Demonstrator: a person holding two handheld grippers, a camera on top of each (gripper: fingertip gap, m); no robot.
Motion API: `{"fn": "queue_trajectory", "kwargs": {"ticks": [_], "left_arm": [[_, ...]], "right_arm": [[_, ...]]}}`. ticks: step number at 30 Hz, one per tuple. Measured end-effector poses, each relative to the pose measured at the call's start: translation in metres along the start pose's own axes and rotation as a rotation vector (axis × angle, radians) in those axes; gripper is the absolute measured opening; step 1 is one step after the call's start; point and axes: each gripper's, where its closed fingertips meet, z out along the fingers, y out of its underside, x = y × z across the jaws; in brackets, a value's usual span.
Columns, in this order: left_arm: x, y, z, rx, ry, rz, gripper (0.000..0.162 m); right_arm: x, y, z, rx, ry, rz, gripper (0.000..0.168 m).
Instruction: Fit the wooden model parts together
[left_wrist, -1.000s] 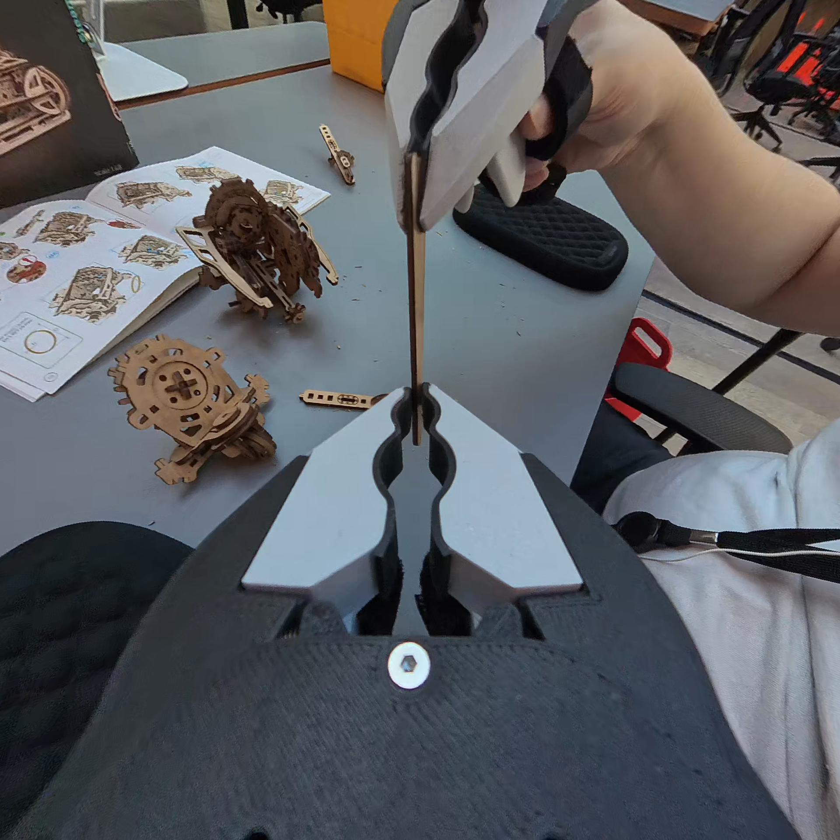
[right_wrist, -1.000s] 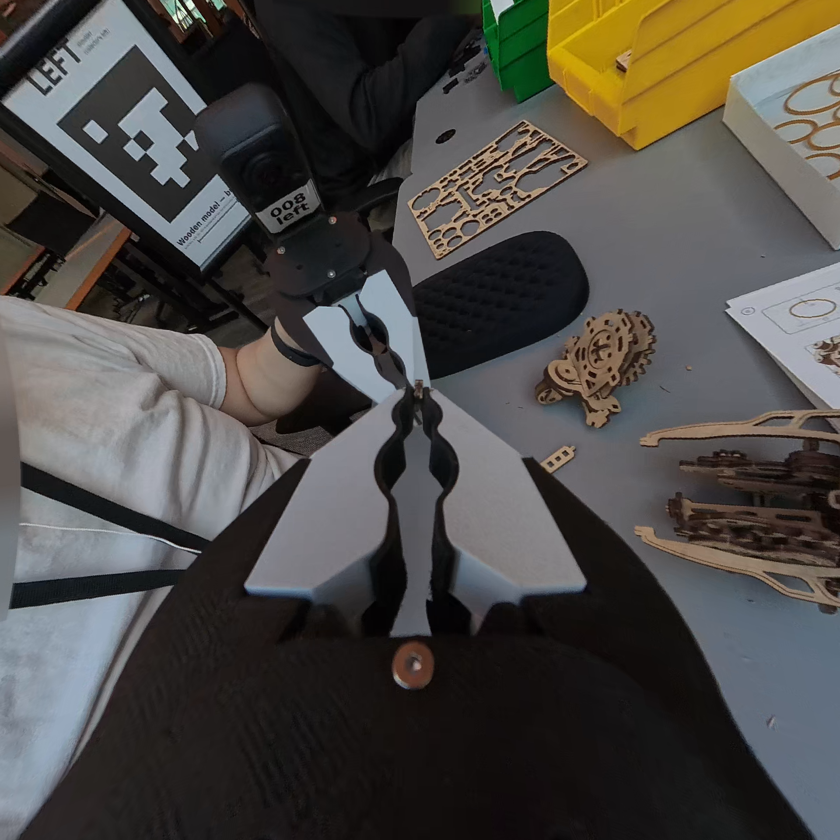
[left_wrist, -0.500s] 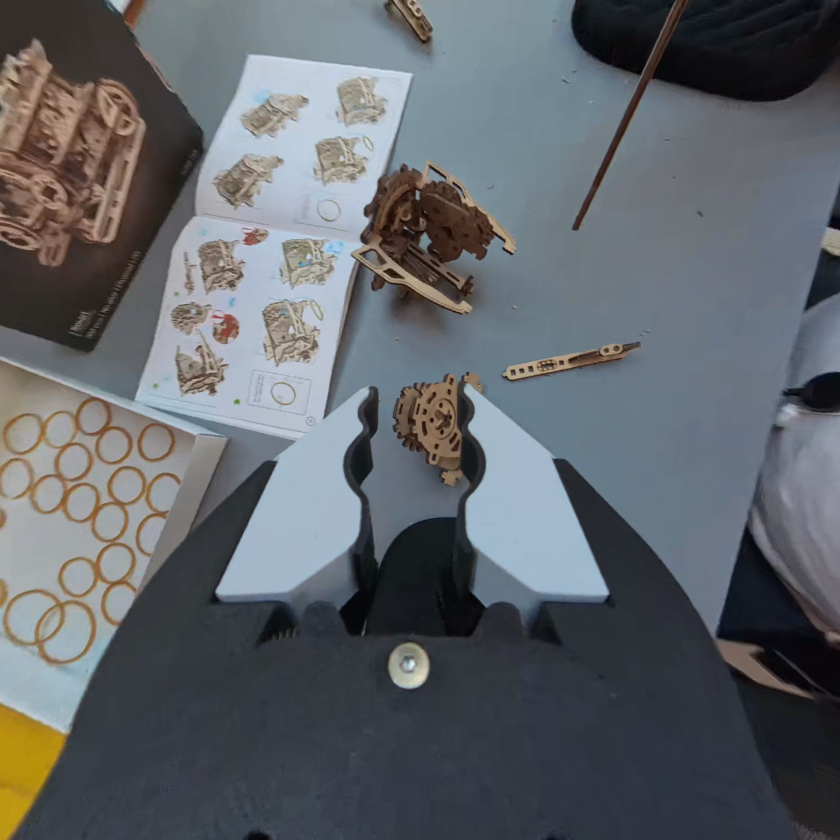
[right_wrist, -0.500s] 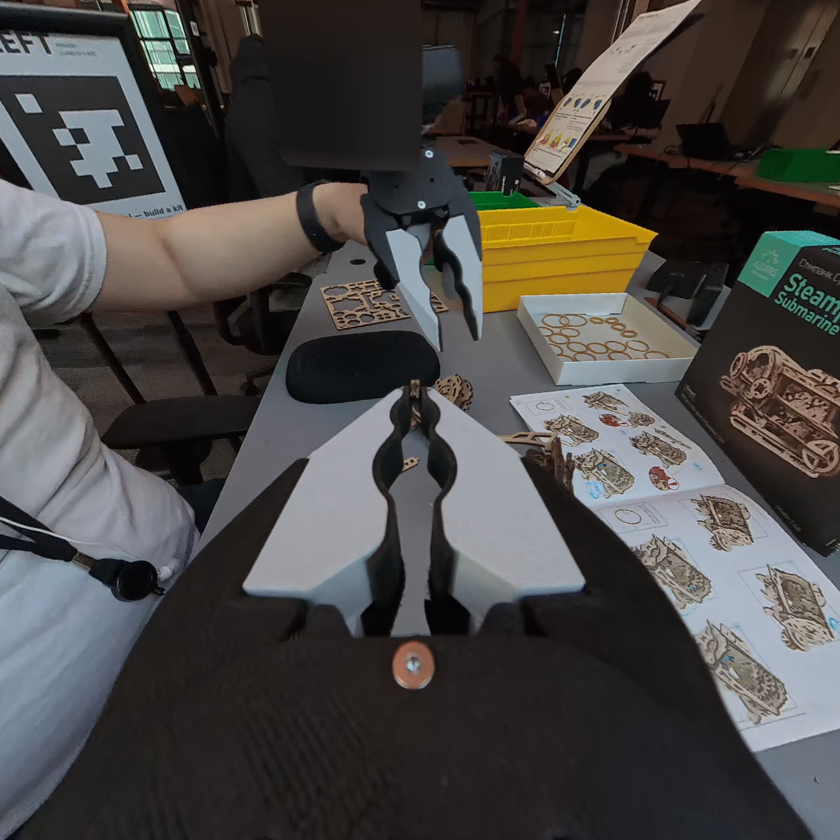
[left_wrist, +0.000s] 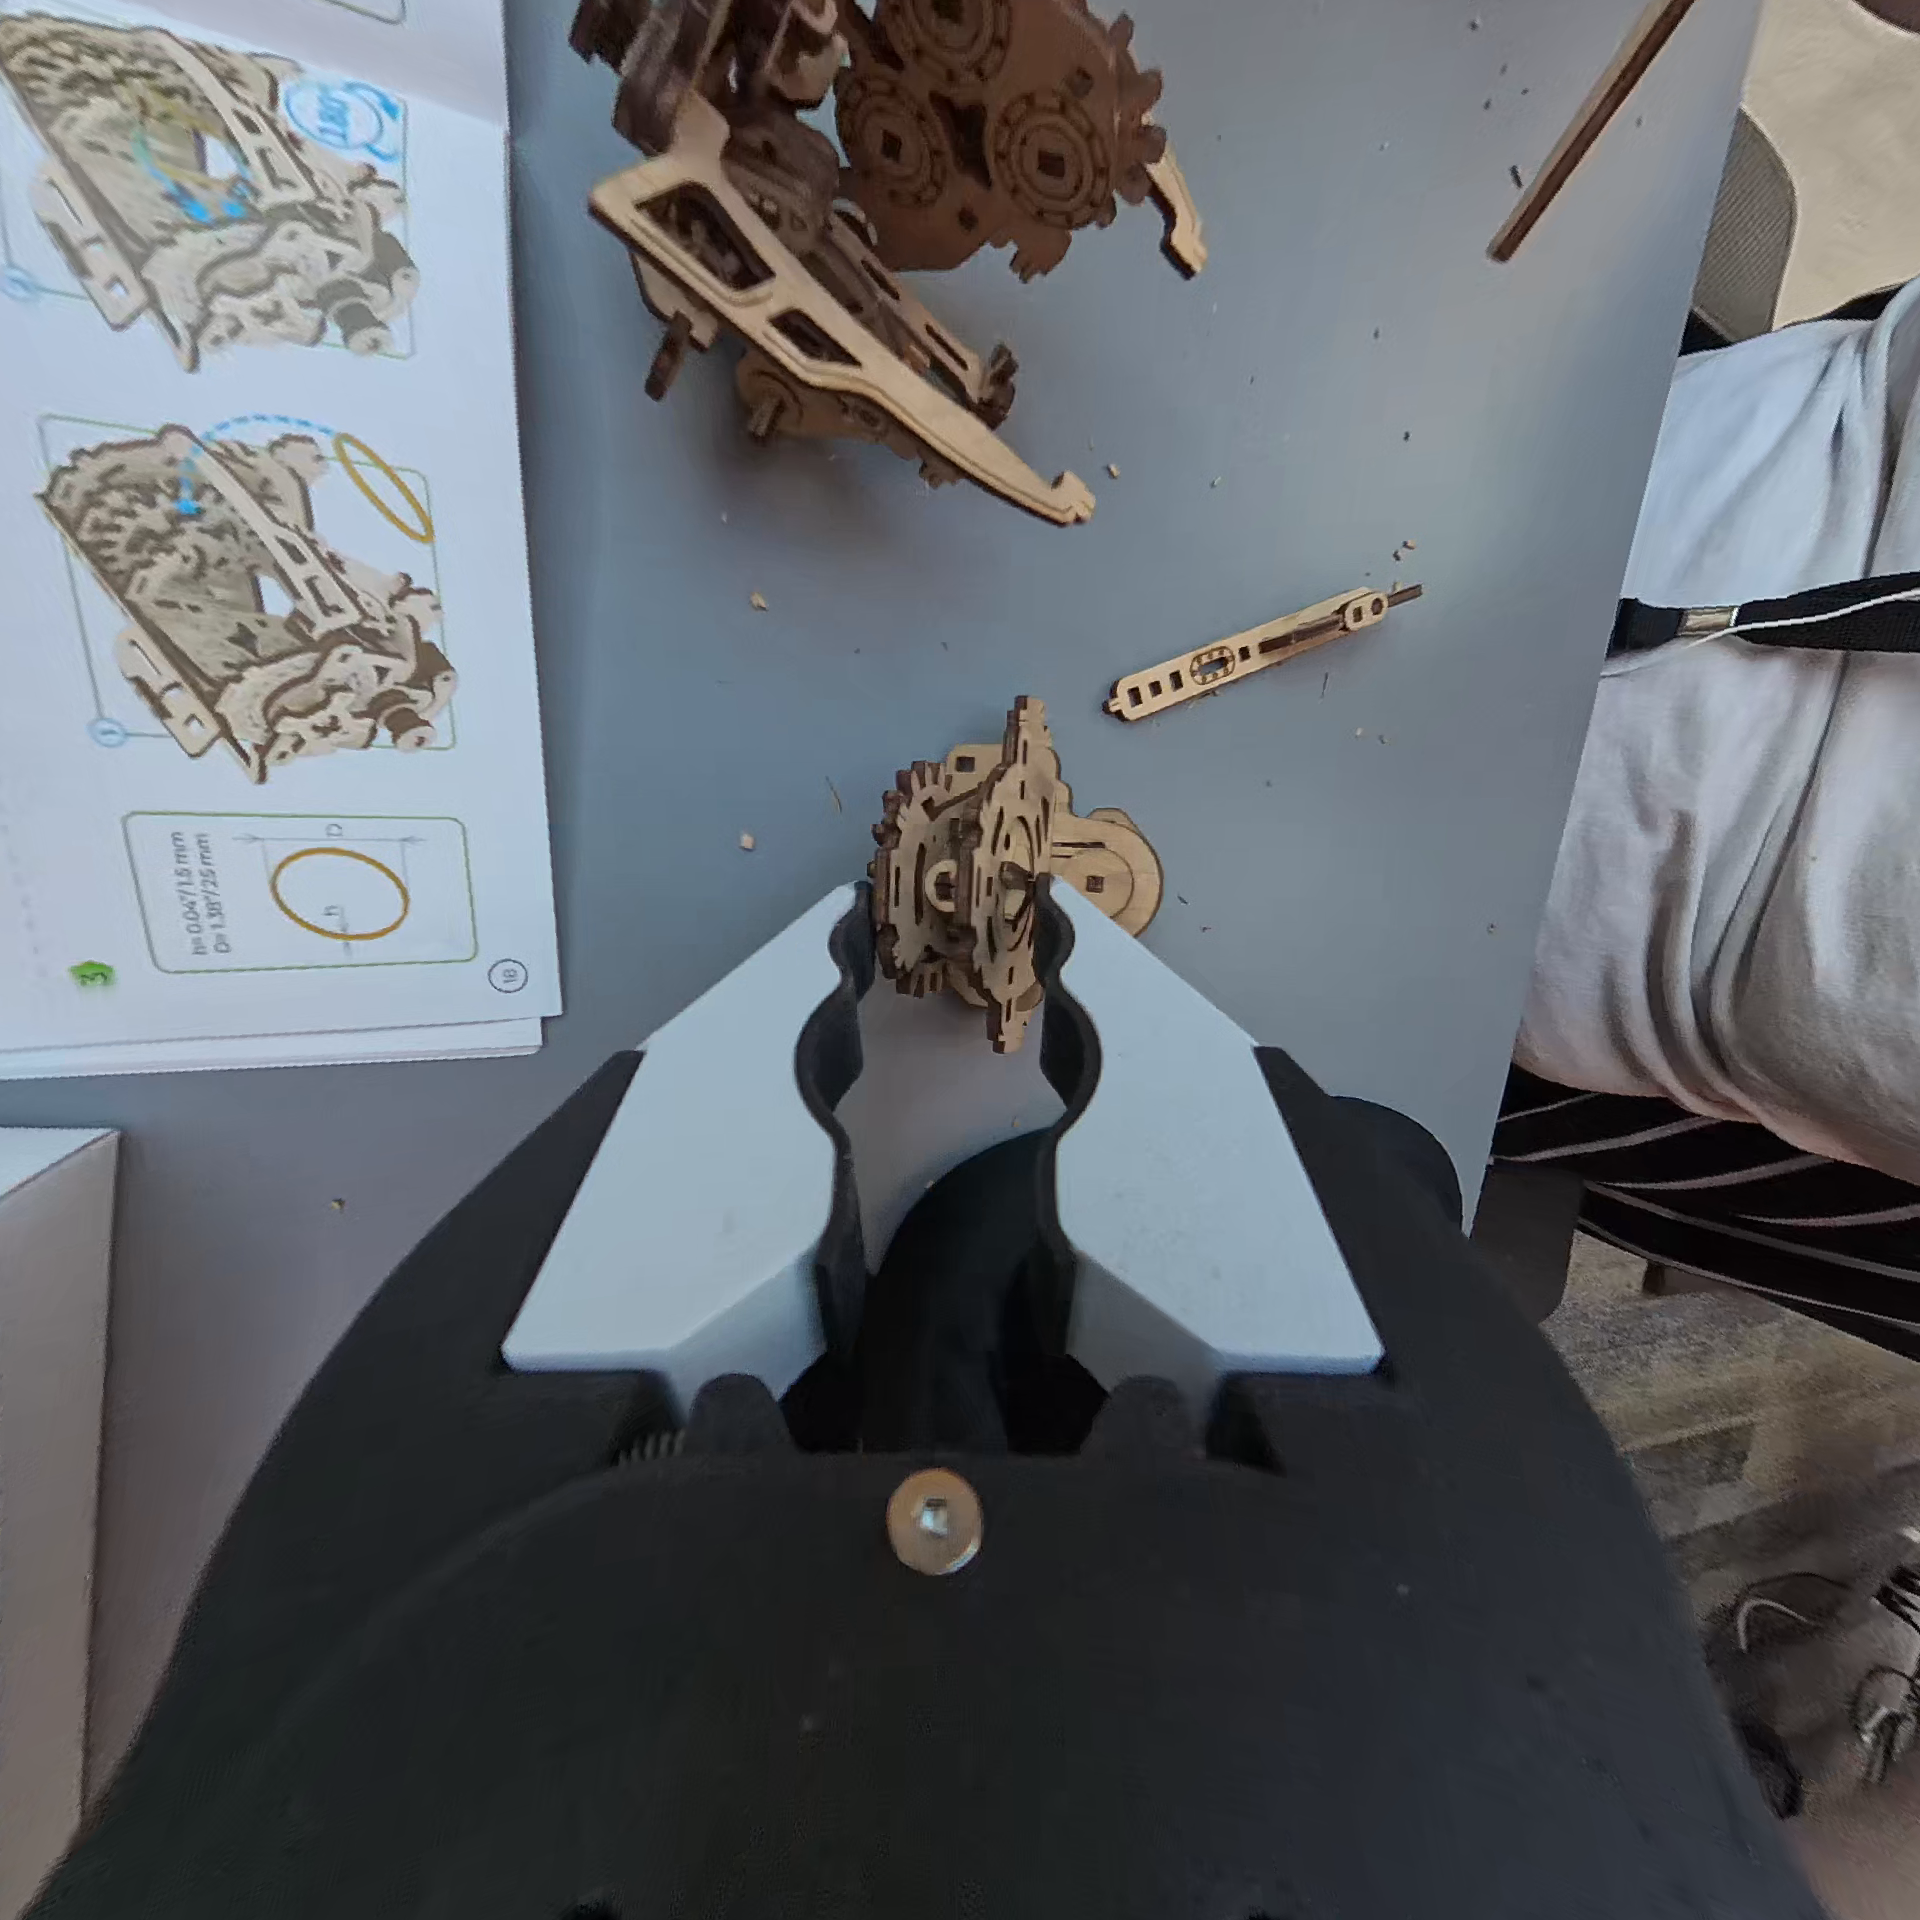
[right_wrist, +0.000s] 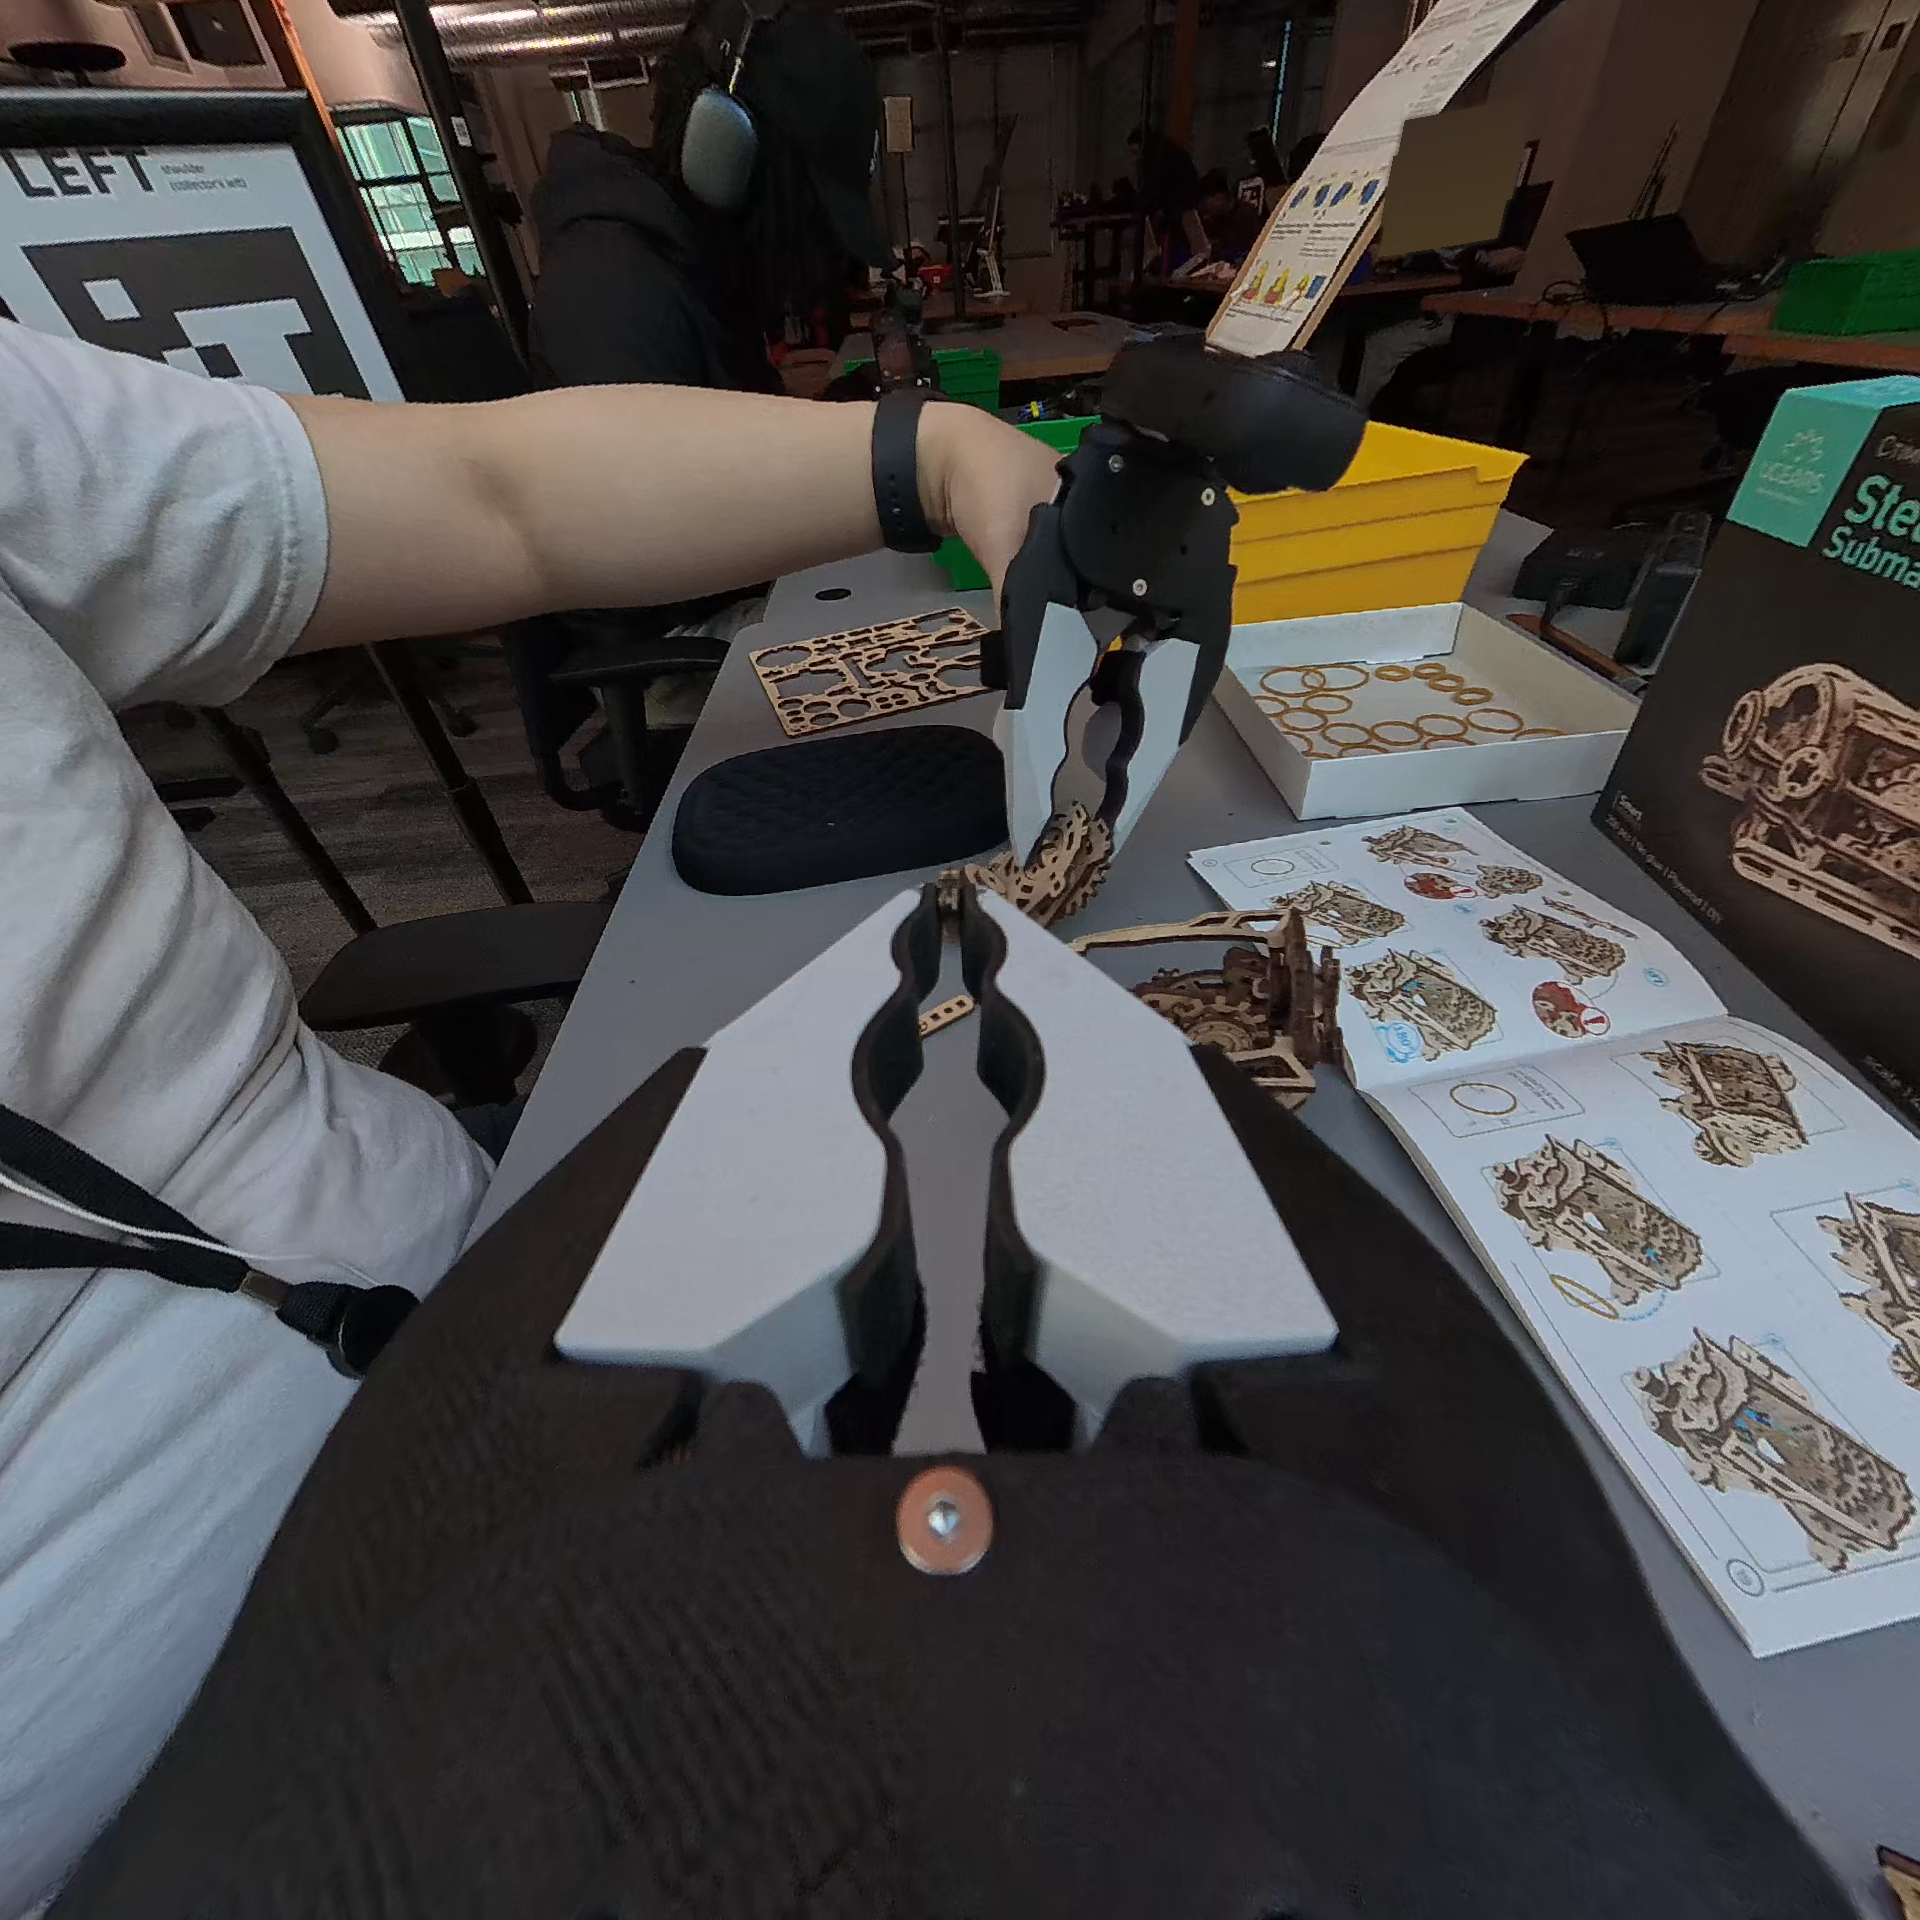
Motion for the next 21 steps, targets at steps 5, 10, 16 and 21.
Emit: {"fn": "queue_trajectory", "kwargs": {"ticks": [5, 10, 16, 21], "left_arm": [[0.007, -0.015, -0.010, 0.046, -0.047, 0.131, 0.027], [0.020, -0.022, -0.019, 0.071, -0.294, 0.271, 0.027], [0.065, -0.031, -0.022, 0.212, -0.735, 0.617, 0.027], [0.074, -0.015, -0.011, 0.030, -1.251, 0.913, 0.027]], "right_arm": [[0.000, 0.001, 0.002, -0.003, 0.010, -0.012, 0.001], [0.002, -0.003, 0.004, 0.019, 0.059, -0.069, 0.002], [-0.006, -0.015, 0.009, 0.125, -0.058, 0.113, 0.001], [-0.017, -0.006, 0.022, 0.043, -0.093, 0.148, 0.002]]}}
